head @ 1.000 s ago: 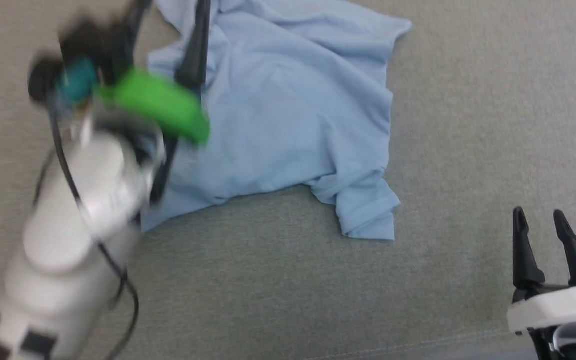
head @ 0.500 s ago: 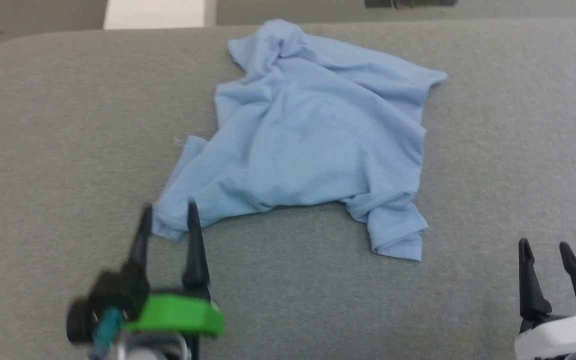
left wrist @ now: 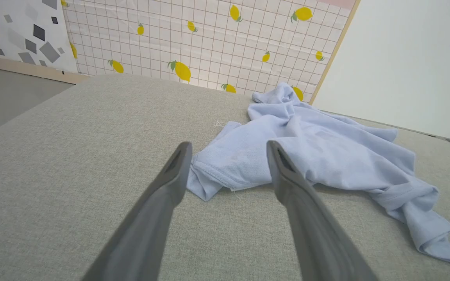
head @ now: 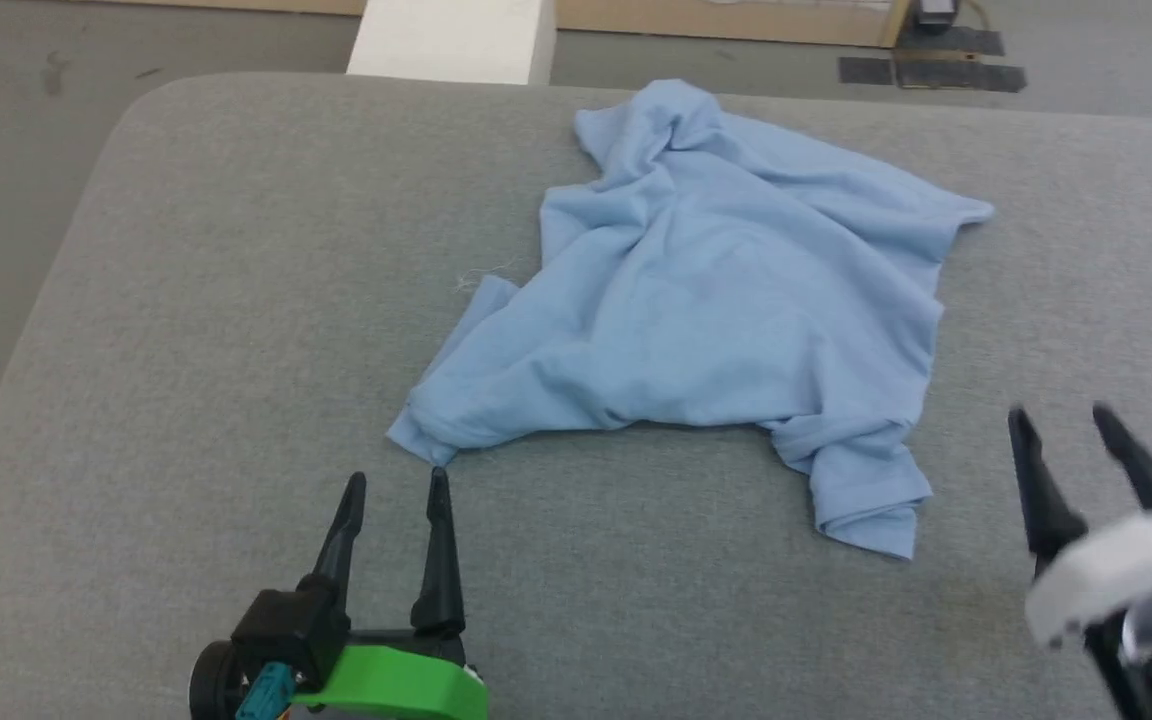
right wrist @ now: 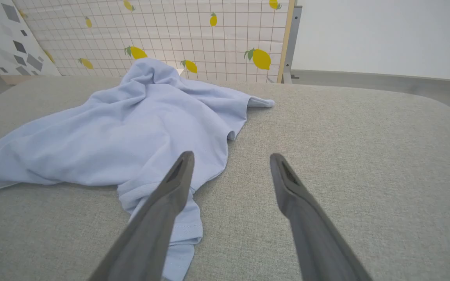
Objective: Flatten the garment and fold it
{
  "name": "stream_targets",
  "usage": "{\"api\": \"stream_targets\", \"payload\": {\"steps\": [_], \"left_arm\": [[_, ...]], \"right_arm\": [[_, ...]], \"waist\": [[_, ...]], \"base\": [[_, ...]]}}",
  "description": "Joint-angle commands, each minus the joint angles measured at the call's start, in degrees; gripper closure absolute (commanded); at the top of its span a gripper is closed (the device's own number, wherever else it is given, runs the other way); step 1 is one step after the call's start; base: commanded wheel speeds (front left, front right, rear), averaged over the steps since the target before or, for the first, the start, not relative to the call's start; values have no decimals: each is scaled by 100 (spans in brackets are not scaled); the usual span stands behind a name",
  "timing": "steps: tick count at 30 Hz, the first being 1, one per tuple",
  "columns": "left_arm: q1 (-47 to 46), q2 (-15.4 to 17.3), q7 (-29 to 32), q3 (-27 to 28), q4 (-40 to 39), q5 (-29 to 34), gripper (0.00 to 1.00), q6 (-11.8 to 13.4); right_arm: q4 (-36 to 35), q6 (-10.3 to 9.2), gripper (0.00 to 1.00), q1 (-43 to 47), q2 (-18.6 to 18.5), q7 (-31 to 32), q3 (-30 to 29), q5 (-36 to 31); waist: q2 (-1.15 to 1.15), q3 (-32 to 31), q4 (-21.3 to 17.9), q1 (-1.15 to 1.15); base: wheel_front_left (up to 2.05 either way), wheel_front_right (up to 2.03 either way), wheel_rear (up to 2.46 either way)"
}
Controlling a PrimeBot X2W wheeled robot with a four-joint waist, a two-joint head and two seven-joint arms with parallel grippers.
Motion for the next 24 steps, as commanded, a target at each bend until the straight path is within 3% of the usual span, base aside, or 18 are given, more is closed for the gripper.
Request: {"api": "stream_targets", "payload": {"steps": [1,5,10,16,24], "left_arm": [[-87,-70,-42,22,27,104,0,-74],[-183,-261,-42,50,121,258,0,-249],[-349,-504,-42,54,240,420,0,-430],[-548,-700,-42,20,339,557,0,-575],[-671,-791,-42,5,383,573,0,-678]], "right_arm": [[1,-9,0,-288,-230,367,105,102],[205,-9,0,-1000,-888,1497,361,394],[751,-9,0,-1886,-1348,2601,462,552],[1578,-9,0,-2541,-1311,3574,322,848],[2144,-9,0,-2870,-1363,3942,309,754]], "waist": [[0,139,110,1],[0,384,251,1],[0,711,484,1],[0,1031,868,1],[0,1320,1282,1]], "base": [[0,0,0],[0,0,0],[0,0,0],[0,0,0],[0,0,0]]}}
